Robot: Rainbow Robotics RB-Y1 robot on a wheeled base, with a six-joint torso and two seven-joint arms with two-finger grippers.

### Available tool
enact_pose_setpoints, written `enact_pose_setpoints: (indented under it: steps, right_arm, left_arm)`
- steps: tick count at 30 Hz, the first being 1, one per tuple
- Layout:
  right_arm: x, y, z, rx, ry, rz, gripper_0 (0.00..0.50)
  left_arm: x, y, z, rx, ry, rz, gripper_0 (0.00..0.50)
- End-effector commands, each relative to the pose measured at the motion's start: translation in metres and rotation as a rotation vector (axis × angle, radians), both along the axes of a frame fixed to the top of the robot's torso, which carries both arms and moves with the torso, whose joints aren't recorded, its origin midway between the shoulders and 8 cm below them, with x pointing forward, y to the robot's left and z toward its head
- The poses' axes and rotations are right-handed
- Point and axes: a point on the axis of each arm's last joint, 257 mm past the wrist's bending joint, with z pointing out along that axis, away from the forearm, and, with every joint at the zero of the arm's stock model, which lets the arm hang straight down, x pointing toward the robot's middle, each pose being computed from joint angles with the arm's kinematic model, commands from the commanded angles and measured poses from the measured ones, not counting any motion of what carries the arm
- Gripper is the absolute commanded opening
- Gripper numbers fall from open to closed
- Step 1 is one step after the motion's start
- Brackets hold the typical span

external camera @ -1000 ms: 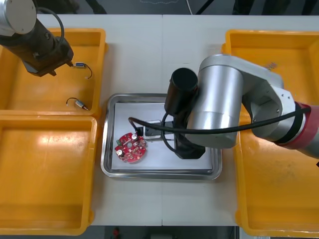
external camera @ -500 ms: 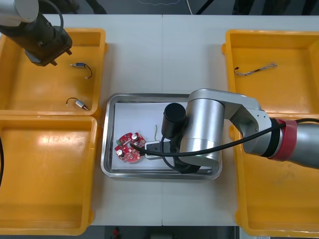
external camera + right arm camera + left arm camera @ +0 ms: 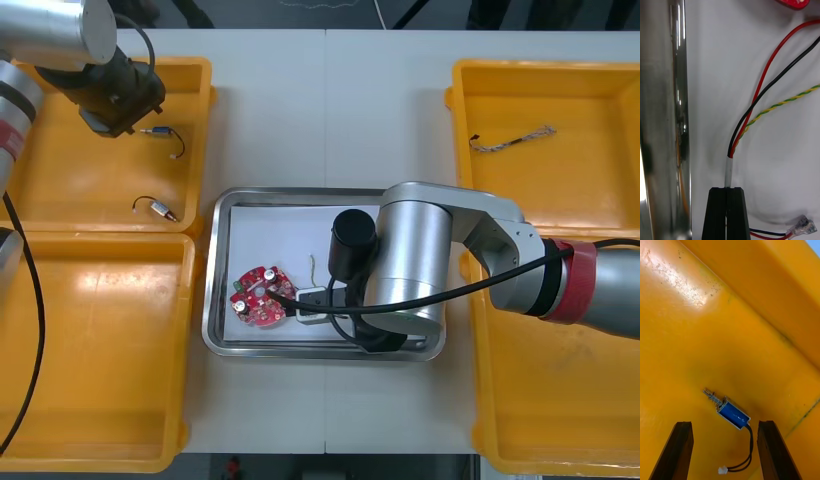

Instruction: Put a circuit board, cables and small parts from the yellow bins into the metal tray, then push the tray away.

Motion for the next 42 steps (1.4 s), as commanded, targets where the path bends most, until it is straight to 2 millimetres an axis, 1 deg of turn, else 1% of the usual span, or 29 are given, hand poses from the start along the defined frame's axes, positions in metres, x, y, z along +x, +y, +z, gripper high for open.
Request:
enact_pose_setpoints:
  steps: [1, 3, 5, 7, 8, 12, 14, 15, 17, 18, 19, 23, 24, 25, 26, 27, 28, 30, 31, 33, 34, 36, 37, 39, 40, 42]
  right_arm:
    - [0.008, -0.007, 0.009, -0.024, -0.022, 0.01, 0.403]
    - [0.007, -0.006, 0.009, -0.021, -0.021, 0.007, 0.5]
    - [0.008, -0.007, 0.01, -0.019, -0.023, 0.001, 0.5]
    - [0.009, -0.006, 0.012, -0.012, -0.023, -0.002, 0.5]
    - [0.009, -0.003, 0.015, -0.001, -0.023, -0.003, 0.5]
    - [0.009, 0.005, 0.028, 0.04, -0.017, -0.008, 0.5]
    - [0.01, 0.011, 0.041, 0.077, -0.005, -0.02, 0.5]
    - [0.01, 0.013, 0.042, 0.087, 0.002, -0.025, 0.5]
    - [0.014, 0.017, 0.06, 0.128, 0.012, -0.043, 0.5]
    - [0.014, 0.018, 0.064, 0.135, 0.017, -0.05, 0.5]
    - [0.015, 0.018, 0.072, 0.147, 0.023, -0.063, 0.5]
    - [0.015, 0.01, 0.098, 0.161, 0.047, -0.107, 0.5]
    - [0.016, 0.006, 0.105, 0.158, 0.045, -0.116, 0.5]
    - [0.017, 0.003, 0.109, 0.153, 0.04, -0.123, 0.5]
    - [0.017, -0.003, 0.117, 0.148, 0.035, -0.133, 0.5]
    - [0.018, -0.008, 0.125, 0.139, 0.026, -0.144, 0.5]
    - [0.018, -0.011, 0.129, 0.134, 0.022, -0.15, 0.5]
    - [0.021, -0.026, 0.148, 0.112, -0.014, -0.182, 0.5]
    - [0.022, -0.03, 0.152, 0.105, -0.025, -0.194, 0.5]
    - [0.032, -0.03, 0.173, 0.148, -0.086, -0.211, 0.5]
    - [0.034, -0.029, 0.178, 0.159, -0.102, -0.213, 0.5]
    - [0.044, -0.03, 0.198, 0.202, -0.155, -0.237, 0.5]
    - [0.046, -0.031, 0.202, 0.213, -0.167, -0.245, 0.5]
    - [0.056, -0.036, 0.219, 0.255, -0.203, -0.284, 0.5]
    - [0.058, -0.038, 0.223, 0.266, -0.212, -0.297, 0.5]
    - [0.066, -0.047, 0.234, 0.3, -0.233, -0.34, 0.5]
  left_arm:
    - [0.021, -0.022, 0.028, 0.051, -0.074, -0.055, 0.5]
    - [0.024, -0.021, 0.024, 0.055, -0.08, -0.05, 0.5]
    - [0.026, -0.021, 0.019, 0.067, -0.081, -0.046, 0.5]
    - [0.027, -0.02, 0.018, 0.074, -0.085, -0.045, 0.5]
    - [0.028, -0.024, 0.016, 0.072, -0.087, -0.049, 0.5]
    - [0.03, -0.026, 0.011, 0.073, -0.091, -0.053, 0.5]
    - [0.031, -0.026, 0.005, 0.084, -0.094, -0.057, 0.5]
    - [0.032, -0.025, 0.004, 0.088, -0.094, -0.057, 0.5]
    - [0.031, -0.024, -0.001, 0.1, -0.089, -0.059, 0.5]
    - [0.031, -0.023, -0.003, 0.1, -0.087, -0.06, 0.5]
    - [0.031, -0.022, -0.005, 0.102, -0.084, -0.059, 0.5]
    - [0.03, -0.022, -0.012, 0.116, -0.076, -0.065, 0.5]
    - [0.03, -0.023, -0.013, 0.12, -0.076, -0.067, 0.408]
    - [0.03, -0.022, -0.014, 0.124, -0.073, -0.068, 0.284]
    - [0.029, -0.023, -0.015, 0.126, -0.071, -0.07, 0.002]
    - [0.029, -0.023, -0.015, 0.128, -0.072, -0.073, 0.001]
    - [0.029, -0.023, -0.015, 0.125, -0.07, -0.073, 0.0]
    - [0.029, -0.024, -0.015, 0.119, -0.07, -0.073, 0.0]
    - [0.03, -0.025, -0.014, 0.117, -0.072, -0.073, 0.0]
    - [0.03, -0.021, -0.012, 0.109, -0.075, -0.066, 0.0]
    - [0.03, -0.021, -0.01, 0.105, -0.077, -0.065, 0.0]
    - [0.03, -0.015, -0.004, 0.1, -0.079, -0.058, 0.0]
    - [0.029, -0.013, -0.001, 0.097, -0.08, -0.056, 0.0]
    - [0.025, -0.006, 0.011, 0.093, -0.072, -0.045, 0.0]
    - [0.023, -0.004, 0.014, 0.092, -0.067, -0.043, 0.0]
    - [0.013, 0.006, 0.033, 0.096, -0.04, -0.047, 0.0]
